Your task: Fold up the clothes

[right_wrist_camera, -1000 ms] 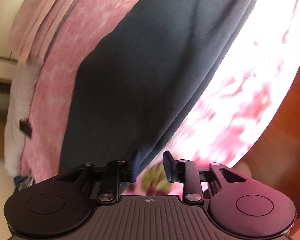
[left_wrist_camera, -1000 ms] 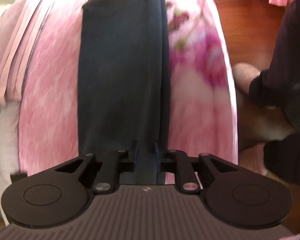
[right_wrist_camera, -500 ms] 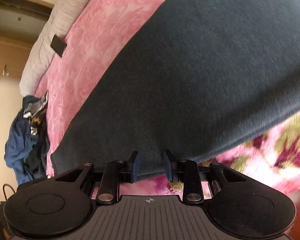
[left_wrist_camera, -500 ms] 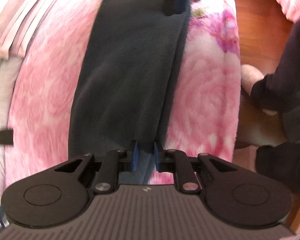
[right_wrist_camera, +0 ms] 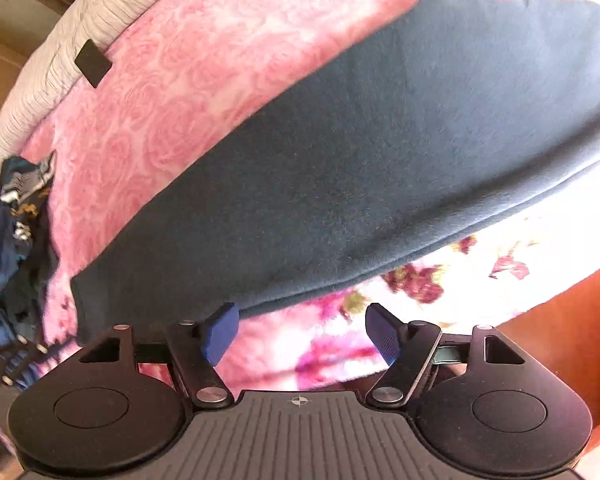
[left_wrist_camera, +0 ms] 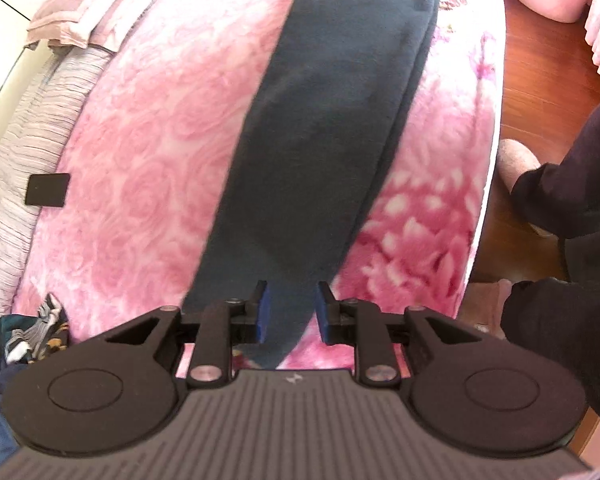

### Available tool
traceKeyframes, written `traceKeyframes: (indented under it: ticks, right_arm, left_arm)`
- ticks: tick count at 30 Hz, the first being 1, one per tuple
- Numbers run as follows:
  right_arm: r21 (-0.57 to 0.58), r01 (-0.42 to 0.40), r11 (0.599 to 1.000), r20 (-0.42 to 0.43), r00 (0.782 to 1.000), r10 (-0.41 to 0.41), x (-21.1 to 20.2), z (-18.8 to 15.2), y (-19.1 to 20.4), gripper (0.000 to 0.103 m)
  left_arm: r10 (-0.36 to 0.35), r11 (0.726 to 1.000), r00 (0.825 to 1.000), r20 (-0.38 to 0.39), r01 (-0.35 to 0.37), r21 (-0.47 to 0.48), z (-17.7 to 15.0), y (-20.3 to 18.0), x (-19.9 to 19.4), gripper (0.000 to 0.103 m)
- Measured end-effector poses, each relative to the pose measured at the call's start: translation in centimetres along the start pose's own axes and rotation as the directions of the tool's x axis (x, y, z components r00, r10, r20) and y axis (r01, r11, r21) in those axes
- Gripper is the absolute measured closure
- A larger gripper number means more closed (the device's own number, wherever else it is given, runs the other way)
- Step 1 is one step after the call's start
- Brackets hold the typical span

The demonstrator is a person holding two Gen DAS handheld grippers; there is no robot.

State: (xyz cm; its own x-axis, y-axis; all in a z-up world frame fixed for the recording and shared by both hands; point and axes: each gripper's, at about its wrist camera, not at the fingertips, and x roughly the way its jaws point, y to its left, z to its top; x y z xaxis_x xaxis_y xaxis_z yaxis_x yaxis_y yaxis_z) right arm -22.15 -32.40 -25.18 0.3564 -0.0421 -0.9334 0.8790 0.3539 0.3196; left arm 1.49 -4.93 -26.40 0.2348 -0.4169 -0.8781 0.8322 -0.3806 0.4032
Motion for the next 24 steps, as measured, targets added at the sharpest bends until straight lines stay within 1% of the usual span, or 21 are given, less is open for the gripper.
traceKeyframes:
  ticks: [3, 5, 8, 12, 13, 18, 24]
  right_arm:
    - [-0.064, 0.084, 0.994, 0.039, 0.996, -0.082, -1.7, -0.8, 1.5, 0.03]
    - [-0.12, 0.138, 0.983, 0.065, 0.989, -0.131, -2.6, -1.2, 2.3, 0.03]
    - [-0.197, 0.186, 0.963, 0.102, 0.98, -0.169, -3.8, -1.6, 3.0, 0.03]
    - [-0.252, 0.185, 0.95, 0.114, 0.98, -0.16, -3.9, -1.6, 3.2, 0.03]
    - [-0.258, 0.179, 0.949, 0.114, 0.981, -0.154, -3.9, -1.6, 3.2, 0.03]
    - [-0.235, 0.132, 0.963, 0.105, 0.988, -0.109, -3.6, -1.7, 2.7, 0.03]
    - [-0.188, 0.128, 0.974, 0.102, 0.989, -0.11, -4.1, -2.7, 2.4, 0.03]
  left_arm:
    - [0.006, 1.0, 1.0, 0.014, -0.006, 0.005, 0.3, 0.8, -0.8, 0.075]
    - [0.01, 1.0, 1.0, 0.02, -0.01, 0.01, 0.8, 1.2, -1.1, 0.07]
    - [0.008, 1.0, 1.0, 0.027, -0.008, 0.015, 1.9, 1.7, -1.7, 0.066]
    - [0.002, 1.0, 1.0, 0.026, -0.003, 0.023, 3.5, 1.9, -2.9, 0.062]
    - [0.001, 1.0, 1.0, 0.029, -0.002, 0.025, 3.9, 1.9, -3.1, 0.06]
    - [0.001, 0.997, 1.0, 0.022, -0.002, 0.074, 4.8, 1.3, -3.4, 0.059]
    - [-0.015, 0.991, 0.999, 0.046, 0.009, 0.135, 4.5, 1.2, -3.4, 0.057]
